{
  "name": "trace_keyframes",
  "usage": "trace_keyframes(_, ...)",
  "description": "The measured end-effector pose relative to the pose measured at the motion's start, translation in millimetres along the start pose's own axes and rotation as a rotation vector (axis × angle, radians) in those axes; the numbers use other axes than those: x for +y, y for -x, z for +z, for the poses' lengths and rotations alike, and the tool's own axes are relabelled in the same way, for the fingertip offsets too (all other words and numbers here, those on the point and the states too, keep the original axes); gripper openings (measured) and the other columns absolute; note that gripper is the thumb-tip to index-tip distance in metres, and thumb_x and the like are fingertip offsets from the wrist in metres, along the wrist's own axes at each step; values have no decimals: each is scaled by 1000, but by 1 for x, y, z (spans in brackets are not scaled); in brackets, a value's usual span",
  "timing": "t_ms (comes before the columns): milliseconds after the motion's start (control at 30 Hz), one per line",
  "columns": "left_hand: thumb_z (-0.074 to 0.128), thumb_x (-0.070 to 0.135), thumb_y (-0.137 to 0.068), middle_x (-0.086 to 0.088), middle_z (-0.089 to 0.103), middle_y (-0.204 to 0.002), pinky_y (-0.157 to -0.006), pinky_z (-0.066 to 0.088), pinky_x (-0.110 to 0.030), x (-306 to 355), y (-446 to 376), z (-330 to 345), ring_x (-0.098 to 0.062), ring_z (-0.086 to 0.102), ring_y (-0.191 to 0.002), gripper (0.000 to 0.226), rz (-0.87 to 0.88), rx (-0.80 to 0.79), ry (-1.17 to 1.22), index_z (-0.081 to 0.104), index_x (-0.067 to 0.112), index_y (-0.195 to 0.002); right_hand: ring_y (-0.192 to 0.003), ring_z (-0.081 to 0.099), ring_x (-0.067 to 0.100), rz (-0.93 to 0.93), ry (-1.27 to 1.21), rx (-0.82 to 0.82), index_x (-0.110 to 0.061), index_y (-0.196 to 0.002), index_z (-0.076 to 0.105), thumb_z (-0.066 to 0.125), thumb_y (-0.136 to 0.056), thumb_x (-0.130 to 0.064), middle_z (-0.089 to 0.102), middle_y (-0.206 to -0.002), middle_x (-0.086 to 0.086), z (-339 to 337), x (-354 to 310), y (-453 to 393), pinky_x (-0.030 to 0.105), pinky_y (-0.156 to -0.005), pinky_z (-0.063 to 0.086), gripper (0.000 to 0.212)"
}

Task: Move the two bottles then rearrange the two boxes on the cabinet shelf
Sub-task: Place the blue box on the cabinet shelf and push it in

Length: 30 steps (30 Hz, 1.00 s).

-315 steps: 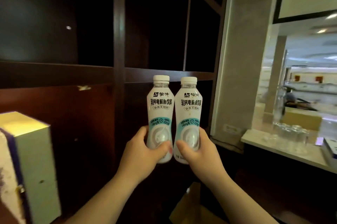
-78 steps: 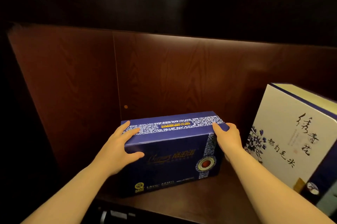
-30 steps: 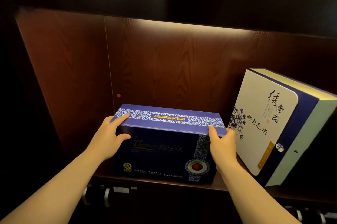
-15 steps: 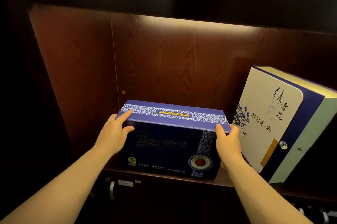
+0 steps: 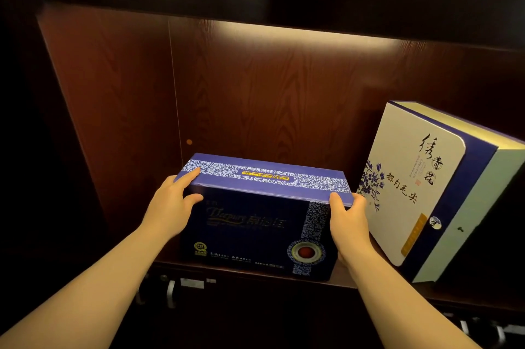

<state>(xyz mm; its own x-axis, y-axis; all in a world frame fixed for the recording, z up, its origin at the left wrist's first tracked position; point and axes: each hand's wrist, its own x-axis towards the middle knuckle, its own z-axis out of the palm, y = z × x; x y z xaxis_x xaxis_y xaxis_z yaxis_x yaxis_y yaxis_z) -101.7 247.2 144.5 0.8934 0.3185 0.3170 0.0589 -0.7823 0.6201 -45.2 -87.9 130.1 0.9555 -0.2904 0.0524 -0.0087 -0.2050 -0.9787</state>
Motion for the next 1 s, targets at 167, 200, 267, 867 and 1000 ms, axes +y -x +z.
trace_keyframes(167, 62, 22, -97, -11, 50, -138, -90, 46, -42, -1, 1, -1, -32, 50, -119, 58, -5, 2, -8, 39, 27, -150, -92, 63, 19, 5, -9, -15, -23, -133, 41, 52, -98, -46, 63, -105, -1, 0, -1, -4, 49, -84, 55, 44)
trace_keyframes(200, 61, 21, -97, -11, 50, -137, -90, 46, -41, -2, 2, -2, -32, 51, -119, 58, -1, 0, -6, 39, 27, -150, -93, 63, 19, 7, -10, -18, -23, -133, 41, 52, -98, -46, 63, -105, -2, 0, -1, -4, 50, -84, 56, 44)
trace_keyframes(267, 59, 18, -98, -11, 52, -136, -87, 46, -38, -5, 1, -4, -30, 52, -116, 56, 12, -8, -5, 39, 27, -150, -92, 63, 18, 4, -10, -20, -24, -133, 41, 52, -98, -46, 62, -104, -3, 1, -1, -4, 46, -79, 55, 44)
trace_keyframes(867, 59, 15, -98, -13, 48, -149, -91, 53, -48, -6, 2, -10, -36, 60, -111, 52, -45, 15, 54, 45, 30, -146, -100, 65, 25, 4, -27, -24, -31, -124, 39, 52, -96, -50, 64, -113, 4, 2, -1, -1, 53, -86, 57, 37)
trace_keyframes(1000, 58, 14, -98, -13, 47, -149, -91, 52, -48, -5, 2, -9, -36, 57, -116, 53, -55, 15, 58, 44, 30, -146, -98, 64, 22, -13, -23, -36, -28, -125, 39, 52, -99, -48, 62, -111, 2, 0, -2, 1, 46, -79, 55, 35)
